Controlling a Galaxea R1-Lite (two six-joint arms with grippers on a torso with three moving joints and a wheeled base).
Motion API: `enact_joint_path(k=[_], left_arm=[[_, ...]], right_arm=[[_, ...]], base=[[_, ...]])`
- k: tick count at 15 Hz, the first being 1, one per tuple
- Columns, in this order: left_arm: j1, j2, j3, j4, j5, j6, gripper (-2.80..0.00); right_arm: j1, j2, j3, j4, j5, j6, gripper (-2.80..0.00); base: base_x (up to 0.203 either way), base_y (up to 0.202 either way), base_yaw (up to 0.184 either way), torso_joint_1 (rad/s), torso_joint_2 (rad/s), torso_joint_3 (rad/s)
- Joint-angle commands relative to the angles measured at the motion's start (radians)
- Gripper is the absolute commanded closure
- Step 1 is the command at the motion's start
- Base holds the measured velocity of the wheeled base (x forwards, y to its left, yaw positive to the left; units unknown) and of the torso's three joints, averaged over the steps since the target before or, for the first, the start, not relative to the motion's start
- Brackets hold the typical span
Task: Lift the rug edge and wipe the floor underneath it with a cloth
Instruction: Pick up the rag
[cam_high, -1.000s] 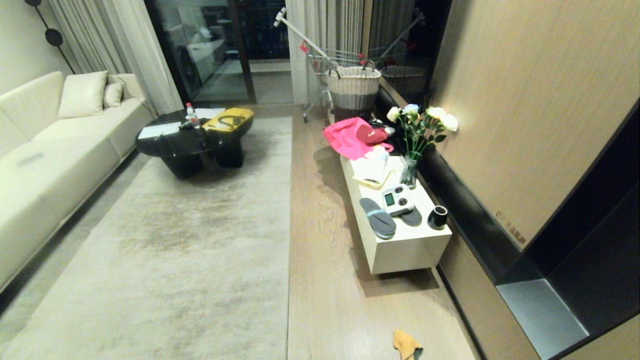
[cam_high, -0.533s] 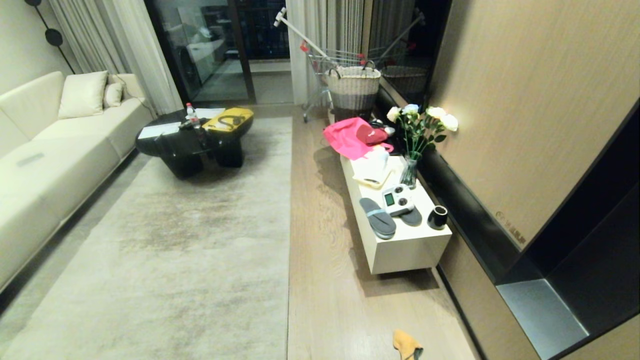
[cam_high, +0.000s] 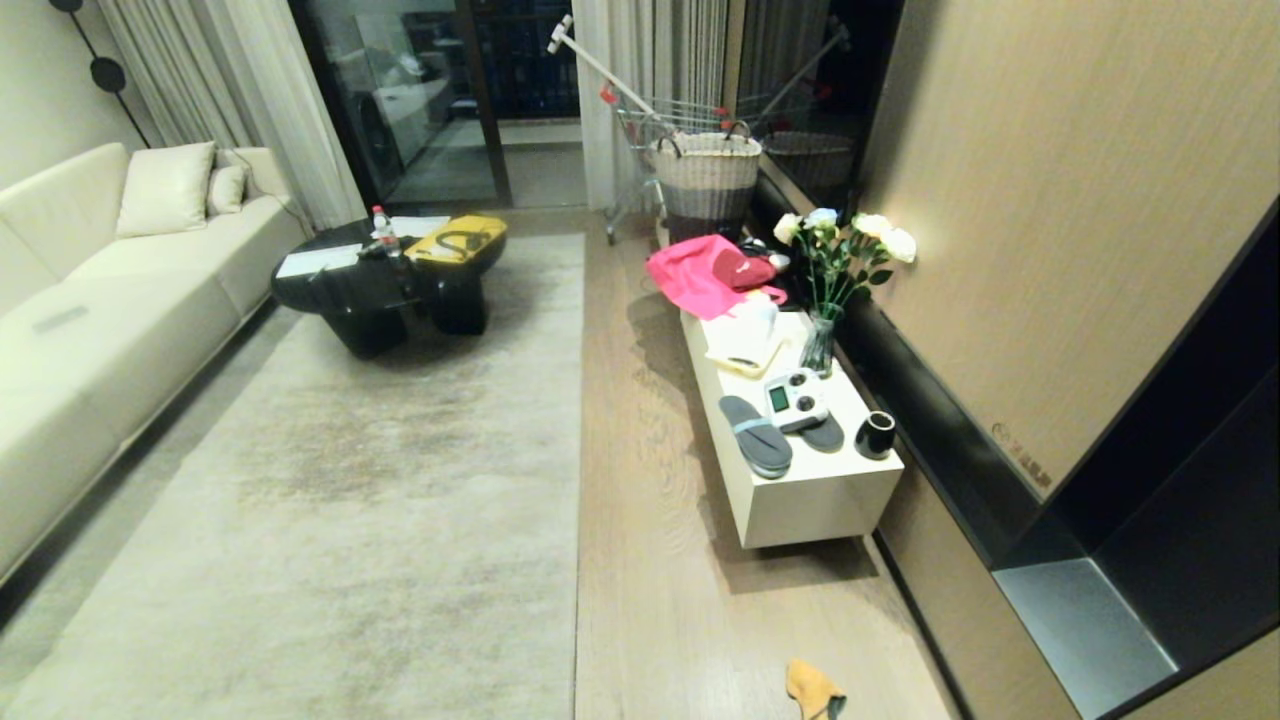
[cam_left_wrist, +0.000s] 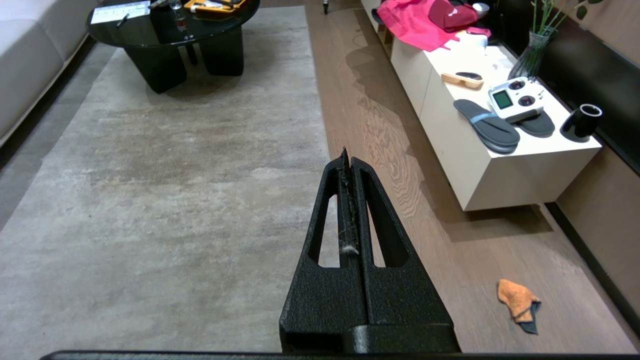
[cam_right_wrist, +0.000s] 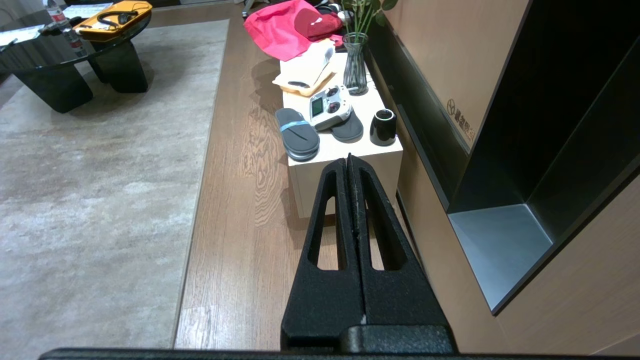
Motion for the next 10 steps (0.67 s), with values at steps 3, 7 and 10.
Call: enact_joint_path(k=[3,7,10], left_arm=[[-0.001,0.000,0.000,0.000,0.000,-0.001,0.00],[0.000,0.000,0.000,0.000,0.000,-0.001,0.00],[0.000,0.000,0.000,0.000,0.000,-0.001,0.00]], right_arm=[[0.000,0.001,0.000,-0.001,0.000,0.000,0.00],[0.000,0.001,0.000,-0.001,0.000,0.001,0.00],[0.000,0.001,0.000,-0.001,0.000,0.001,0.00]], base=[[0.000,0.000,0.000,0.000,0.00,0.000],[0.000,0.000,0.000,0.000,0.00,0.000],[0.000,0.000,0.000,0.000,0.00,0.000]])
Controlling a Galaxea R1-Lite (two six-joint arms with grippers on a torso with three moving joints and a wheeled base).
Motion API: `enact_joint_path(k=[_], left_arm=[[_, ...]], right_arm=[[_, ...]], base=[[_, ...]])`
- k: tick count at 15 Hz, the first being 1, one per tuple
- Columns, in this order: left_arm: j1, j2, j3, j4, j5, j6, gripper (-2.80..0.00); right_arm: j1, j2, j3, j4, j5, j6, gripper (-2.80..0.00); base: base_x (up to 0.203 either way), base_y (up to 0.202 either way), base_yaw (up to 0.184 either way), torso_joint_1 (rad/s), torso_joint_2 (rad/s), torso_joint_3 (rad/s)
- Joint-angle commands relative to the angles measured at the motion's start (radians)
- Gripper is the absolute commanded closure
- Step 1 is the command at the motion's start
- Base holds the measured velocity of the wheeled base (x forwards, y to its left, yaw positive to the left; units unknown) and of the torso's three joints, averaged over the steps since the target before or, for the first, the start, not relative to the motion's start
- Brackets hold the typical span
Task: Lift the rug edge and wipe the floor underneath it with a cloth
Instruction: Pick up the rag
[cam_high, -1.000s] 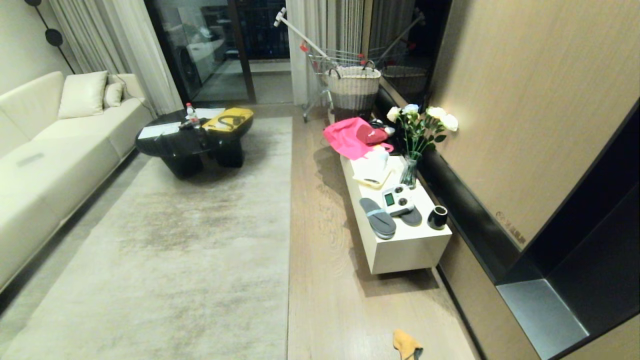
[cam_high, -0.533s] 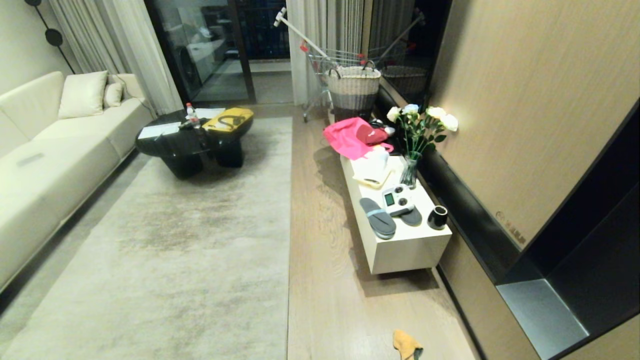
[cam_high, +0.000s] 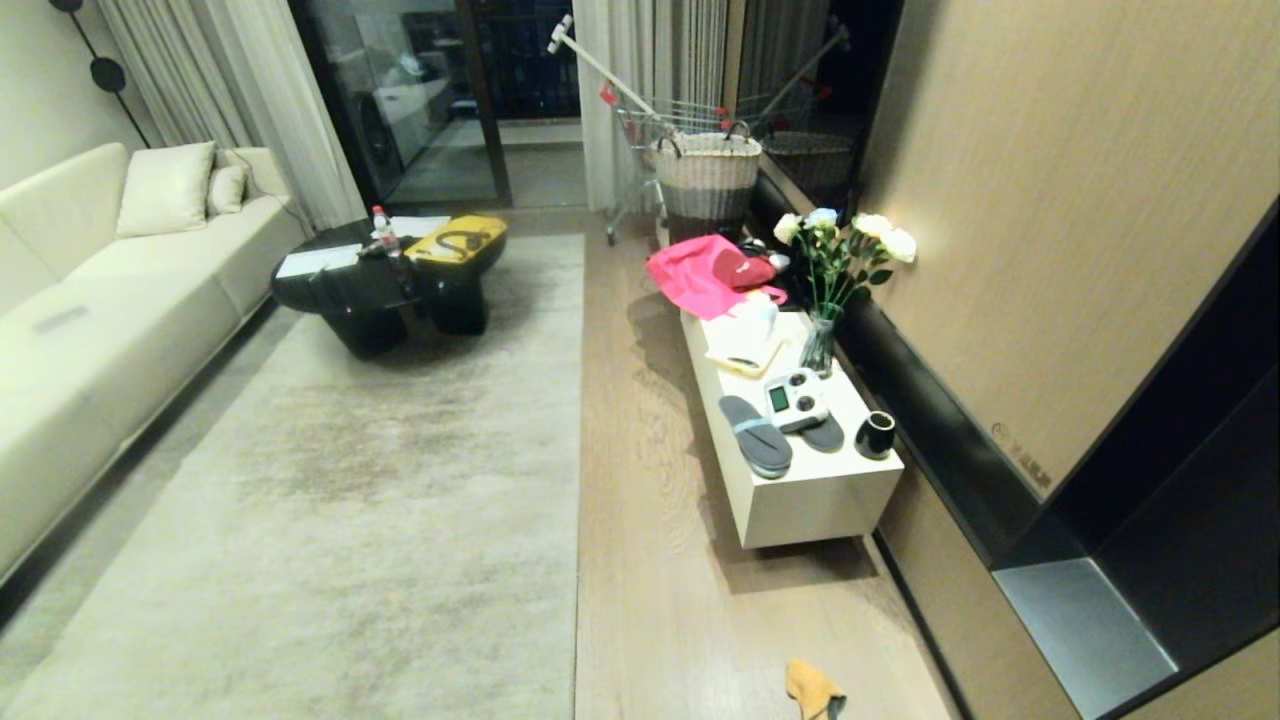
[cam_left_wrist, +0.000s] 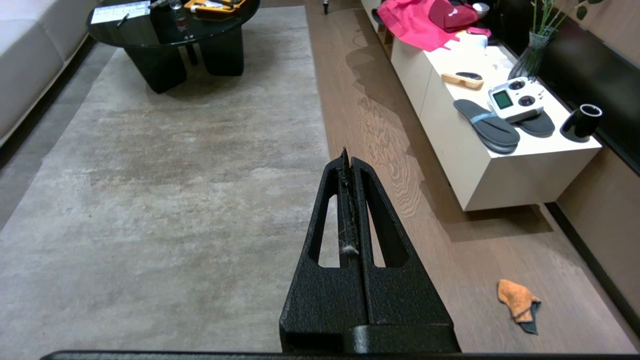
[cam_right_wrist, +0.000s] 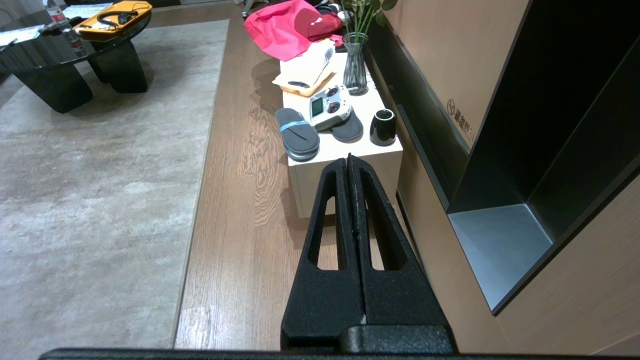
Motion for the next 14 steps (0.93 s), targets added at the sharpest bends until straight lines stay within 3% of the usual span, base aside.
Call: enact_joint_path(k=[1,14], left_arm=[[-0.001,0.000,0.000,0.000,0.000,-0.001,0.00],[0.001,0.000,0.000,0.000,0.000,-0.001,0.00]], right_arm=[[0.000,0.001,0.000,-0.001,0.000,0.001,0.00],[0.000,0.001,0.000,-0.001,0.000,0.001,0.00]], base=[[0.000,0.000,0.000,0.000,0.00,0.000],[0.000,0.000,0.000,0.000,0.00,0.000]])
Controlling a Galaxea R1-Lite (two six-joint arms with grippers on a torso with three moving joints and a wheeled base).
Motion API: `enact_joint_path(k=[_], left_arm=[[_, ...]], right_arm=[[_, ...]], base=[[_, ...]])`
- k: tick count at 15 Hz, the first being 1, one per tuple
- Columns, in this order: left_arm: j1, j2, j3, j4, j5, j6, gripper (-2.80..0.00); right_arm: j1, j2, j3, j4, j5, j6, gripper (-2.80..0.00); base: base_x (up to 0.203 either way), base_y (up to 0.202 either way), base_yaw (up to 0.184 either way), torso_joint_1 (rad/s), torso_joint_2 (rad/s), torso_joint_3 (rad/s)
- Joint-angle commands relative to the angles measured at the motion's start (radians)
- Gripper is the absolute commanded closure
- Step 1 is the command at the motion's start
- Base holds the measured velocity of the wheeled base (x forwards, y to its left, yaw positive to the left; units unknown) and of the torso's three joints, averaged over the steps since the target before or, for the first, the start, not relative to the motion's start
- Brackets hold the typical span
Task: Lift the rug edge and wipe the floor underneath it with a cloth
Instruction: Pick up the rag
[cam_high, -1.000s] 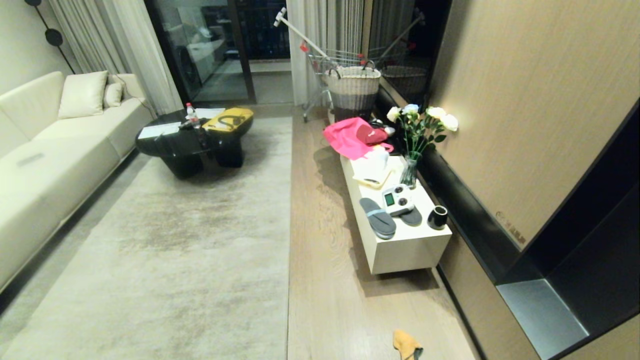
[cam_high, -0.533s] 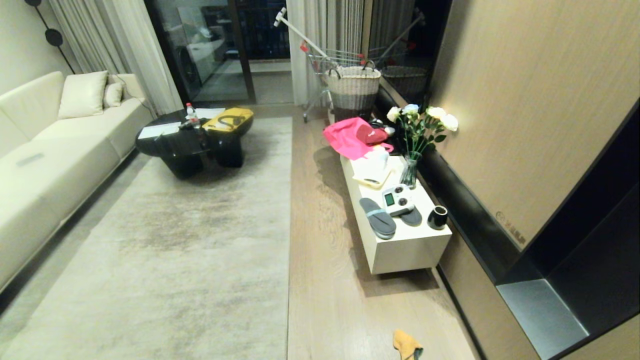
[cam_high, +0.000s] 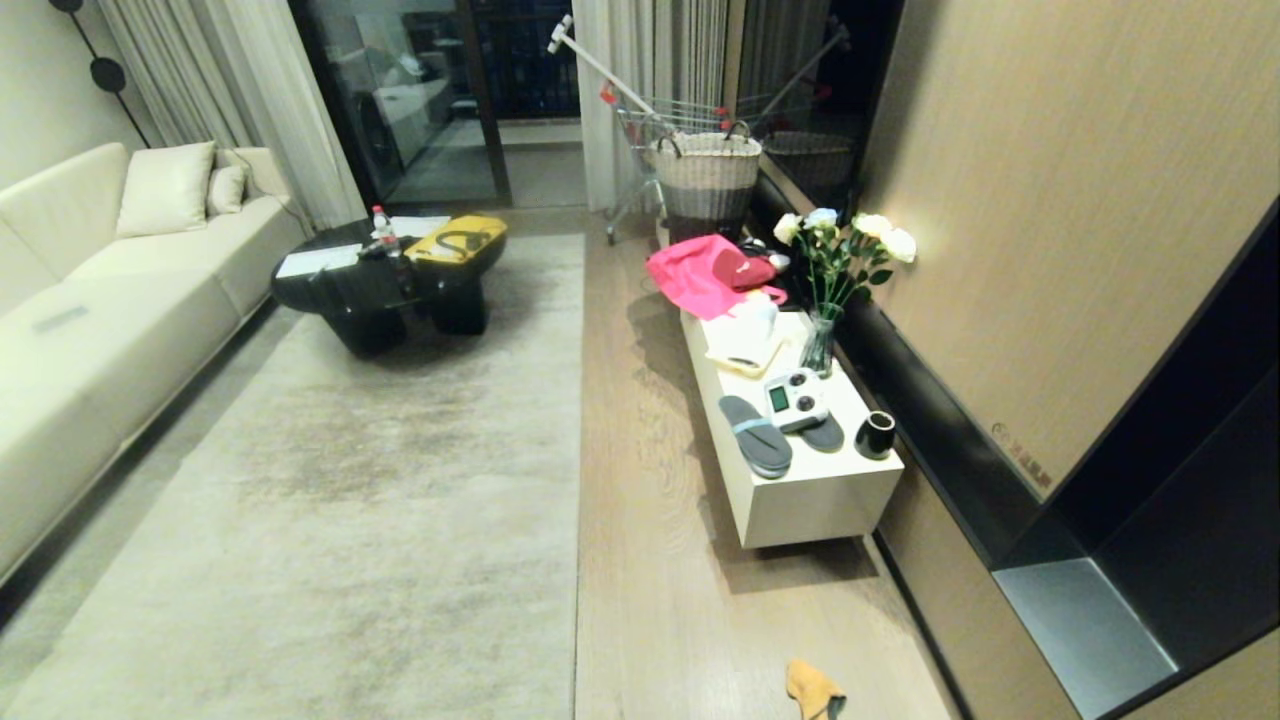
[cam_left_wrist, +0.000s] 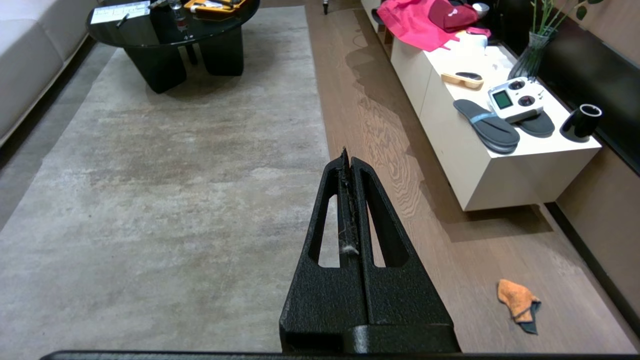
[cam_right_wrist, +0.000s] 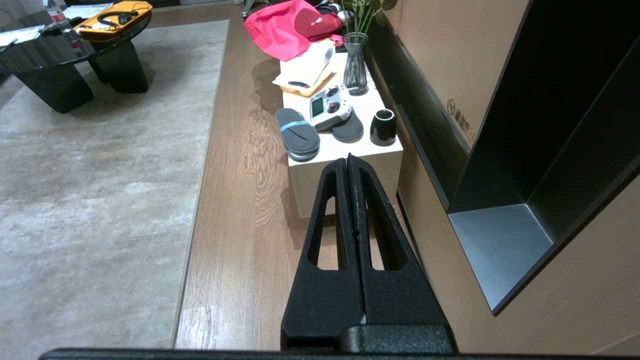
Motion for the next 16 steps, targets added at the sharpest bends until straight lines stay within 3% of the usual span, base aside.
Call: enact_joint_path(k=[1,16], left_arm=[[-0.001,0.000,0.000,0.000,0.000,0.000,0.00],[-0.001,0.000,0.000,0.000,0.000,0.000,0.00]], right_arm=[[0.000,0.001,0.000,0.000,0.000,0.001,0.00],[0.000,0.001,0.000,-0.002,0.000,0.001,0.00]], base=[[0.000,0.000,0.000,0.000,0.00,0.000],[0.000,0.000,0.000,0.000,0.00,0.000]])
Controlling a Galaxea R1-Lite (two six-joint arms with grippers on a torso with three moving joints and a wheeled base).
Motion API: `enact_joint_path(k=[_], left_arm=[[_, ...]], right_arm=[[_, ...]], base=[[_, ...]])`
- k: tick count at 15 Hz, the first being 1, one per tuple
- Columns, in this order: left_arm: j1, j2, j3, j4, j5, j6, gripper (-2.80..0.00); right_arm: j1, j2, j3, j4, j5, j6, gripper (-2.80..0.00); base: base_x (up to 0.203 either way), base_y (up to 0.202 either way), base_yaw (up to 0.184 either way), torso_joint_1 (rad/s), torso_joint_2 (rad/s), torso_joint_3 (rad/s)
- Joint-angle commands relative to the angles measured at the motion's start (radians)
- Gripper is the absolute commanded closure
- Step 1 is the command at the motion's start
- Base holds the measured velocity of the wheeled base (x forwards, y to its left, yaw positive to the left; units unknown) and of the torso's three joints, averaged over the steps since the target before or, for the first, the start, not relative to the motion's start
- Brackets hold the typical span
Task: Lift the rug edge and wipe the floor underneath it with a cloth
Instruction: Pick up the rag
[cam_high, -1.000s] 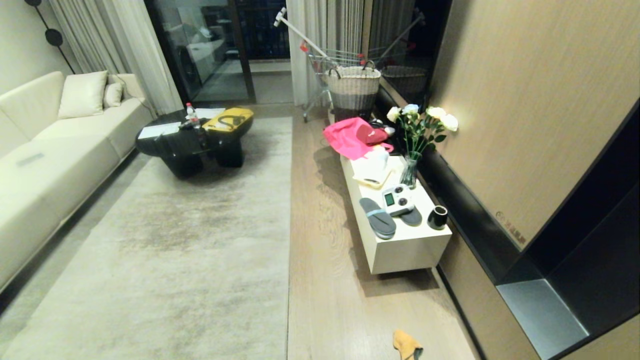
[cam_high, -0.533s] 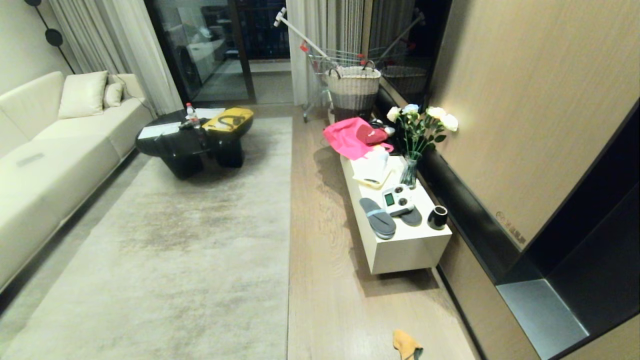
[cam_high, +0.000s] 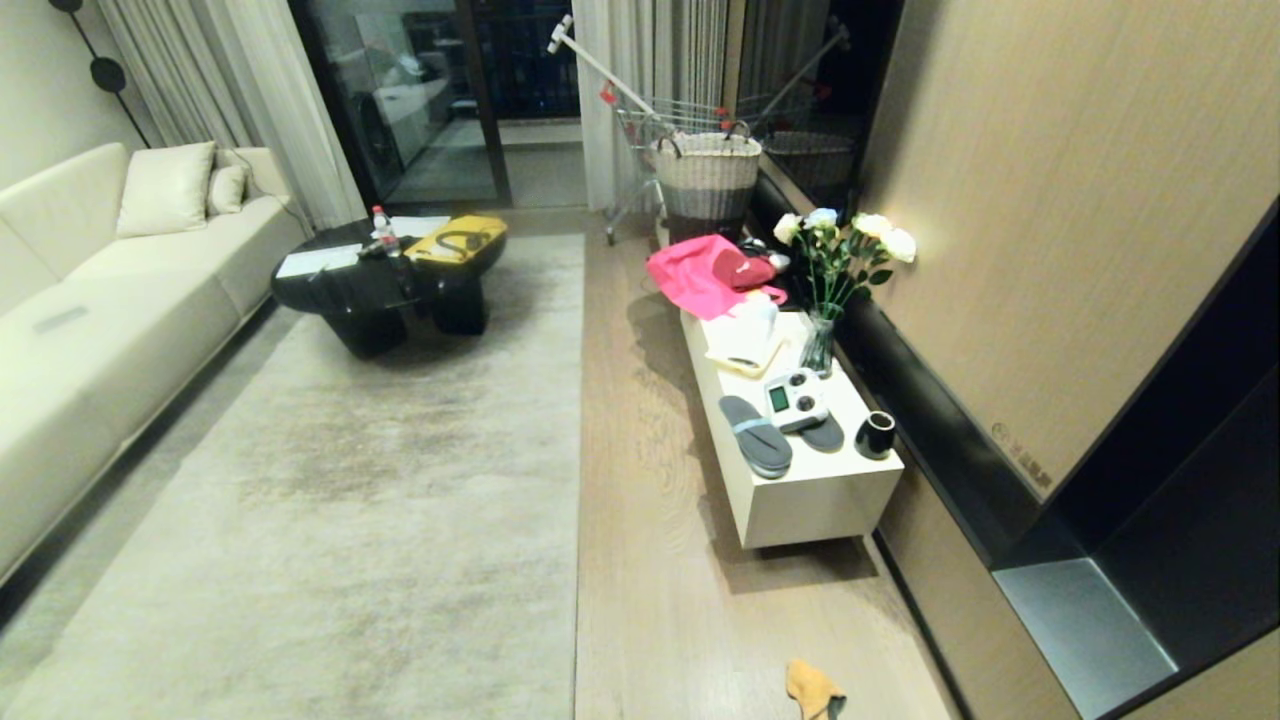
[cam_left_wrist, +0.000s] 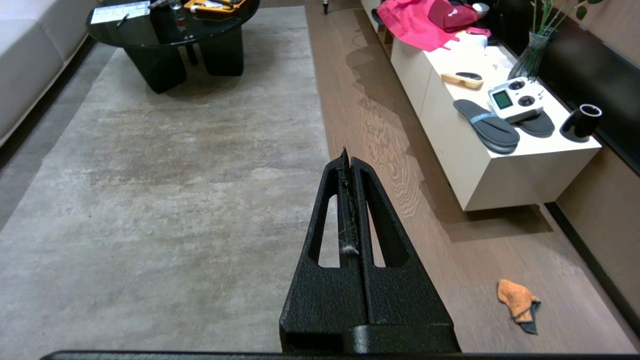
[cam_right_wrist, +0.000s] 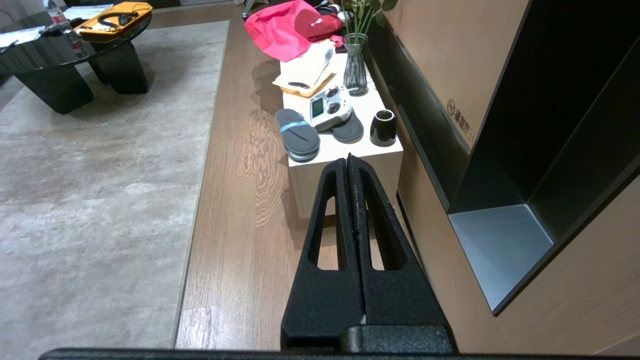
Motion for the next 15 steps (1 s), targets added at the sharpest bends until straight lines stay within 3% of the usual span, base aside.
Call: enact_joint_path(k=[1,15], left_arm=[[-0.001,0.000,0.000,0.000,0.000,0.000,0.00],[0.000,0.000,0.000,0.000,0.000,0.000,0.00]], right_arm=[[0.000,0.001,0.000,0.000,0.000,0.002,0.00],[0.000,0.001,0.000,0.000,0.000,0.003,0.00]], base=[[0.000,0.000,0.000,0.000,0.00,0.000],[0.000,0.000,0.000,0.000,0.00,0.000]])
